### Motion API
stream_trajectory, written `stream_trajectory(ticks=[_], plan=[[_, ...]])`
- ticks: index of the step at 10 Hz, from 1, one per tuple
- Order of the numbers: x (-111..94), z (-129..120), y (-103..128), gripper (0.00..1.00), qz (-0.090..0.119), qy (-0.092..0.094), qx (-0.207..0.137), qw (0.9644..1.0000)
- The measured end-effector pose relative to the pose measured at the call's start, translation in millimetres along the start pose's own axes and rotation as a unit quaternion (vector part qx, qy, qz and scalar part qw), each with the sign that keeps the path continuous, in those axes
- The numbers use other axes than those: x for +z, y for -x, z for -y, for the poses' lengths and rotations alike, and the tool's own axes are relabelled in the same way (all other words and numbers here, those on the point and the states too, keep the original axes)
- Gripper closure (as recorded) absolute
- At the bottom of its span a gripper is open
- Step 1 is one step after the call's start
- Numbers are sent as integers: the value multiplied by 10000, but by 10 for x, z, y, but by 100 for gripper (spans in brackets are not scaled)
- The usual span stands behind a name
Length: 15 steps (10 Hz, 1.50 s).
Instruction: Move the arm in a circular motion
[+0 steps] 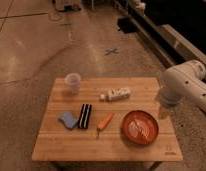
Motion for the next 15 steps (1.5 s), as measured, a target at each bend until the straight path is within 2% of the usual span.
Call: stream_trajectory(ticks=[13, 14, 15], plan=[[0, 0, 0, 35, 0, 0, 0, 10000], [0, 0, 0, 36, 0, 0, 0, 10000], [-1, 19, 8, 40, 1, -2, -4, 10000]])
